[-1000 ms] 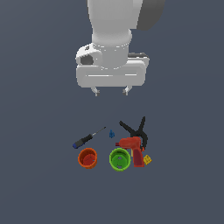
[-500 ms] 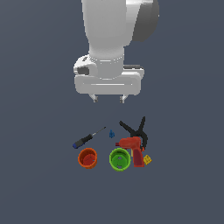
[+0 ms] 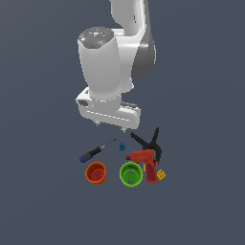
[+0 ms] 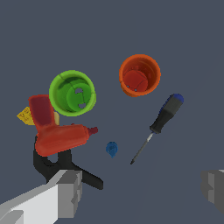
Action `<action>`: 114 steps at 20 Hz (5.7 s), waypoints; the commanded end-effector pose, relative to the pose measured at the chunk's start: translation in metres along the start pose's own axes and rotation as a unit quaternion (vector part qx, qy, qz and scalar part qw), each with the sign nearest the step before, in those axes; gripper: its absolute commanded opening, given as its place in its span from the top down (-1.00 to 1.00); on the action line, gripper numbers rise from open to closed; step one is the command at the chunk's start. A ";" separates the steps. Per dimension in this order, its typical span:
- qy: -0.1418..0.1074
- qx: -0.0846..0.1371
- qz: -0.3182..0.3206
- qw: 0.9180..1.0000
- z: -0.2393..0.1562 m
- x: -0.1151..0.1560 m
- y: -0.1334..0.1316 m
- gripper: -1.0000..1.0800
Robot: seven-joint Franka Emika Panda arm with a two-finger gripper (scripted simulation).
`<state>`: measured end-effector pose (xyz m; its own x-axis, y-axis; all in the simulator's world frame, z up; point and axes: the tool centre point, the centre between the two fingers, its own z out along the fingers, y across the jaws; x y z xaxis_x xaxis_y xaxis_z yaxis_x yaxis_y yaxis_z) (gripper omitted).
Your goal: Pick up a designated object from a clutter of objects.
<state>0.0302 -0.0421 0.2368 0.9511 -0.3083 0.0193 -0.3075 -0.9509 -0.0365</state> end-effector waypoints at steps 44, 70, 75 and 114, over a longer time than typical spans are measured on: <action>-0.004 -0.020 0.290 0.957 0.219 0.000 0.089 1.00; -0.004 -0.020 0.290 0.957 0.170 -0.029 0.058 1.00; -0.004 -0.020 0.290 0.957 0.135 -0.049 0.037 1.00; -0.004 -0.021 0.290 0.957 -0.151 -0.199 -0.142 1.00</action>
<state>-0.1187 0.1468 0.3842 0.6214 -0.7835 0.0011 -0.7835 -0.6214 0.0005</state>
